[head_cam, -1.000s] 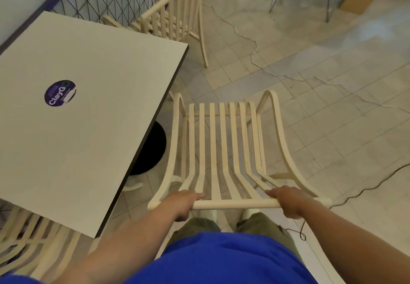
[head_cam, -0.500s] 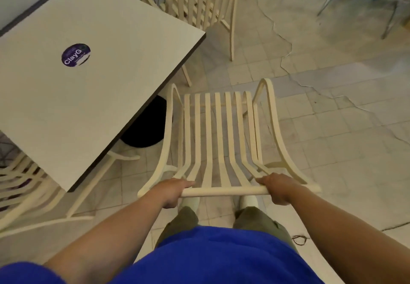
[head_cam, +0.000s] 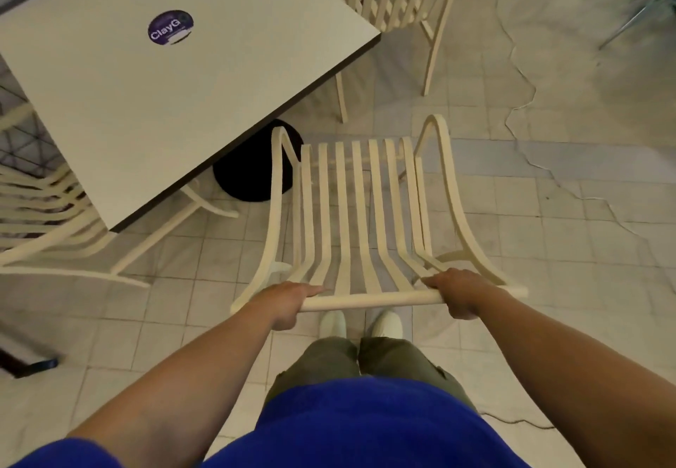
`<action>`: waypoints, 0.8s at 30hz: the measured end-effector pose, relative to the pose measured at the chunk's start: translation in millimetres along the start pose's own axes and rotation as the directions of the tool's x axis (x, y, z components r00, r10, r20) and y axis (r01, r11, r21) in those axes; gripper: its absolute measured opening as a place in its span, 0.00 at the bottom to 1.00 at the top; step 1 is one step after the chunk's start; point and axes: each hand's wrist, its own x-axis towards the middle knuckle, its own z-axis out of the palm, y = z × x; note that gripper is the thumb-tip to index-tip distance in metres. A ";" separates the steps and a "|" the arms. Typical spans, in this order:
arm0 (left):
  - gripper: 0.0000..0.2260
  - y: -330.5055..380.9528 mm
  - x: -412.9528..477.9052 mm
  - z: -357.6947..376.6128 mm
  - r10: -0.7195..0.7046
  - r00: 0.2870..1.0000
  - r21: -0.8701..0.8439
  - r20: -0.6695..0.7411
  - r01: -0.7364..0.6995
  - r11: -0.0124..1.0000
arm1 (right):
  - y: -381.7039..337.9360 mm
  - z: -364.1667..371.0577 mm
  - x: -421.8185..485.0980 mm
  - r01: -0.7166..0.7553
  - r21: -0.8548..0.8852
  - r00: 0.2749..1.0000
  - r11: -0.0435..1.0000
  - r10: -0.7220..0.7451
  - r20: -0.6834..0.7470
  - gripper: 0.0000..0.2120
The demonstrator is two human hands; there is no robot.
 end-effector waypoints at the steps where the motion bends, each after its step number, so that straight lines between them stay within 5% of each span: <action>1: 0.39 0.5 -1.7 2.4 -0.004 1.000 -0.008 -0.004 0.004 1.000 | 0.2 -0.5 0.4 -0.008 -0.006 1.000 1.000 0.008 -0.010 0.34; 10: 0.34 -2.7 -0.6 -2.3 0.110 0.993 -0.129 0.048 -0.103 0.986 | -2.8 3.7 -10.2 -0.146 0.048 0.985 0.988 0.149 -0.087 0.29; 24: 0.37 4.0 3.6 -2.8 0.152 0.988 -0.038 0.014 -0.152 0.988 | -2.0 4.2 -12.3 -0.269 0.024 0.959 0.963 0.271 -0.088 0.30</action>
